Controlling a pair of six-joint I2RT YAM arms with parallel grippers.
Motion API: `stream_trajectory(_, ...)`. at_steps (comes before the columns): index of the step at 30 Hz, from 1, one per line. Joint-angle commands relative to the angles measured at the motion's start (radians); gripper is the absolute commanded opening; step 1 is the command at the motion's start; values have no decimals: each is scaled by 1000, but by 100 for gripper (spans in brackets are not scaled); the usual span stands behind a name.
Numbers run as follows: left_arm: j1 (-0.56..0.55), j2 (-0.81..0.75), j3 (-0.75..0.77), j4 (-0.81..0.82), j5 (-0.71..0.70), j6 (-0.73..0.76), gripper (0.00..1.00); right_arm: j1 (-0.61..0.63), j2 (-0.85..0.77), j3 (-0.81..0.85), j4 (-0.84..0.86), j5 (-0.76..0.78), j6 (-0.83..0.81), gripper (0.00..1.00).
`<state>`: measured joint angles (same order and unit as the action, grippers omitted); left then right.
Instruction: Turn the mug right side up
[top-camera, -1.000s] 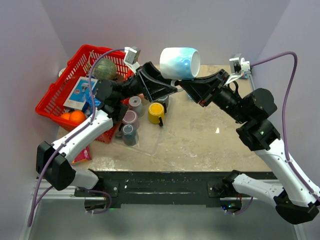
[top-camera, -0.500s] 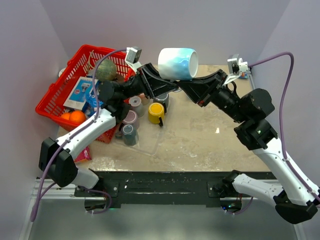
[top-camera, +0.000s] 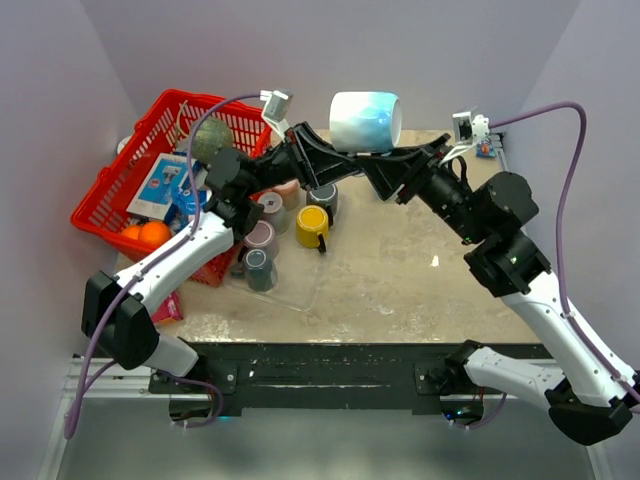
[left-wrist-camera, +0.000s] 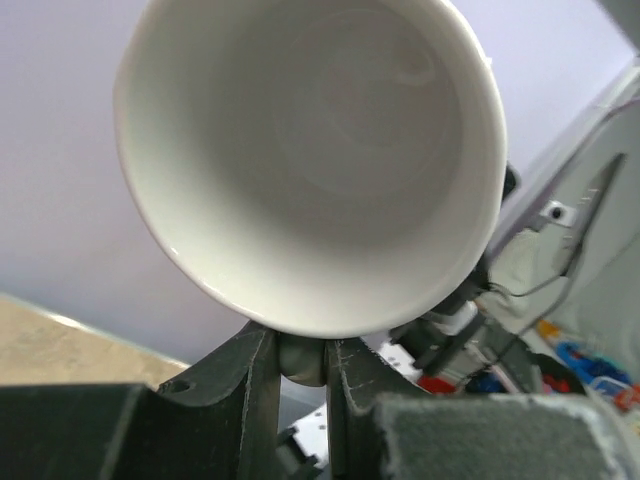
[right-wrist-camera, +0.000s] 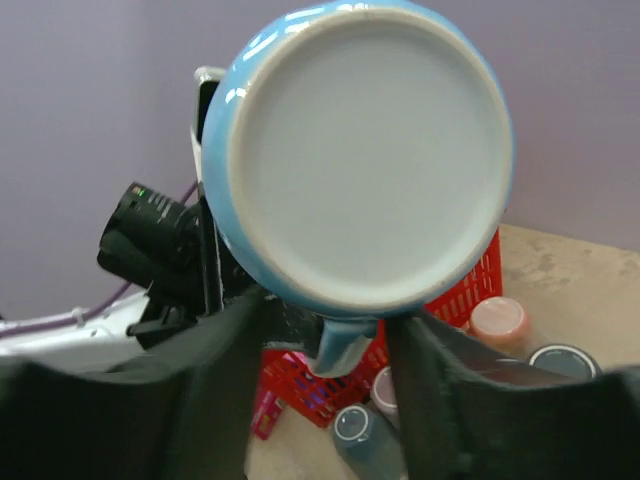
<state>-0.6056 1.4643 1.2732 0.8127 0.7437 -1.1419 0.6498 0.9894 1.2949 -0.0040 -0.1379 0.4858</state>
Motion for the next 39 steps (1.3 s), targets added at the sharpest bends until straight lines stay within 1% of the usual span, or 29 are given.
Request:
stream_trajectory(1, -8, 5, 52, -188, -78, 174, 0, 8, -3, 4, -60, 225, -4, 66)
stream_trajectory(3, -6, 7, 57, -228, -105, 215, 0, 8, 3, 6, -129, 277, 3, 78)
stream_trajectory(4, -6, 10, 60, -239, -110, 226, 0, 7, 5, 9, -155, 335, 16, 80)
stream_trajectory(5, -6, 13, 69, -259, -121, 250, 0, 8, 6, 10, -204, 357, 20, 81)
stream_trajectory(6, -6, 19, 75, -276, -127, 264, 0, 7, 12, 12, -224, 383, 26, 85)
stream_trajectory(10, -8, 41, 92, -377, -174, 353, 0, 8, 23, 23, -377, 515, 91, 91)
stream_trajectory(11, -6, 45, 100, -391, -193, 370, 0, 7, 22, 24, -402, 570, 105, 91)
stream_trajectory(14, -25, 60, 117, -463, -245, 451, 0, 8, 22, 32, -496, 659, 157, 92)
stream_trajectory(16, -43, 70, 129, -521, -292, 520, 0, 8, 20, 52, -537, 688, 177, 92)
stream_trajectory(19, -85, 99, 152, -579, -369, 589, 0, 7, 12, 81, -559, 741, 178, 93)
stream_trajectory(21, -117, 126, 166, -618, -392, 617, 0, 8, 9, 96, -562, 768, 177, 93)
stream_trajectory(27, -206, 195, 232, -704, -509, 746, 0, 7, -23, 119, -573, 813, 186, 93)
stream_trajectory(29, -241, 215, 253, -721, -573, 780, 0, 7, -35, 122, -576, 833, 186, 93)
stream_trajectory(33, -272, 300, 287, -727, -613, 795, 0, 8, -46, 152, -599, 880, 183, 94)
stream_trajectory(39, -310, 450, 409, -763, -679, 832, 0, 8, -77, 182, -614, 949, 178, 94)
